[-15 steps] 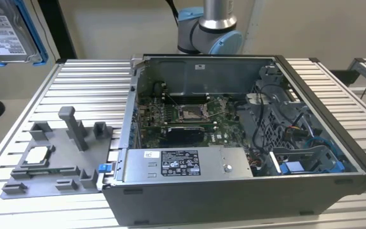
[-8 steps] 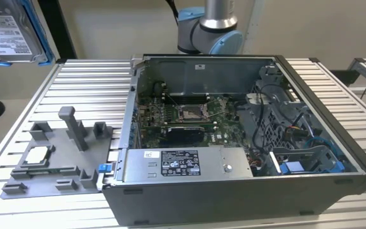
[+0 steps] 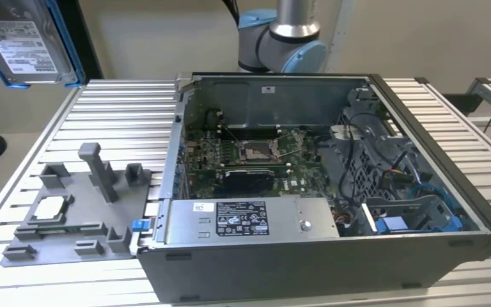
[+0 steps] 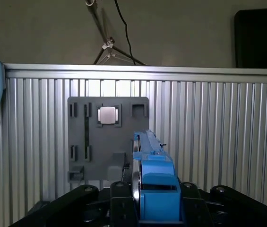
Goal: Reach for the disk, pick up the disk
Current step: 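Pick up the disk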
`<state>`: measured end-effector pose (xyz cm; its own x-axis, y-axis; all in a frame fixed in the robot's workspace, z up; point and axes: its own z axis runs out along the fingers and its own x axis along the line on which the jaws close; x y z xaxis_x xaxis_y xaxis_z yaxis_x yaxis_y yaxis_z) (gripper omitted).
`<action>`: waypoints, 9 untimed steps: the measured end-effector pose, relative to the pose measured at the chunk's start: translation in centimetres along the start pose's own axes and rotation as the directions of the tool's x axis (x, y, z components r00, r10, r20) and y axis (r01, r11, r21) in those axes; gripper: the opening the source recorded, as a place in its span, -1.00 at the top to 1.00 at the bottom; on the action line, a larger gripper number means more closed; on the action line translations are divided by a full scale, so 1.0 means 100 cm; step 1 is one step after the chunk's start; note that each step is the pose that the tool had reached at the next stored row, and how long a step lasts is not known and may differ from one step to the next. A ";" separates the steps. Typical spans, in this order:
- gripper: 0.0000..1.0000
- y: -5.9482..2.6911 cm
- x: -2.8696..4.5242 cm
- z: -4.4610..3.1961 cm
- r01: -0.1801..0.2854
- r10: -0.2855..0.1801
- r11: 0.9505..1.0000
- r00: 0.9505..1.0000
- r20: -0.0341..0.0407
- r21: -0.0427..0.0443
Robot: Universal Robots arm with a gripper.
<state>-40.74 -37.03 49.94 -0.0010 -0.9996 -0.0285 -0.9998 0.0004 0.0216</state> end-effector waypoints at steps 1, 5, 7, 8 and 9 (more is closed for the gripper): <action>1.00 -0.0022 0.0000 -0.0001 0.000 0.000 1.000 1.000 0.000 0.000; 1.00 -0.0113 0.0000 -0.0002 0.000 0.000 1.000 1.000 0.000 0.000; 1.00 -0.0160 0.0000 -0.0003 0.000 0.000 1.000 1.000 0.000 0.000; 1.00 -0.0183 0.0000 -0.0004 0.000 0.000 1.000 1.000 0.000 0.000; 1.00 -0.0204 0.0000 -0.0005 0.000 0.000 1.000 1.000 0.000 0.000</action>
<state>-38.70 -37.03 49.95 -0.0010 -0.9996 -0.0285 -0.9998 0.0004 0.0218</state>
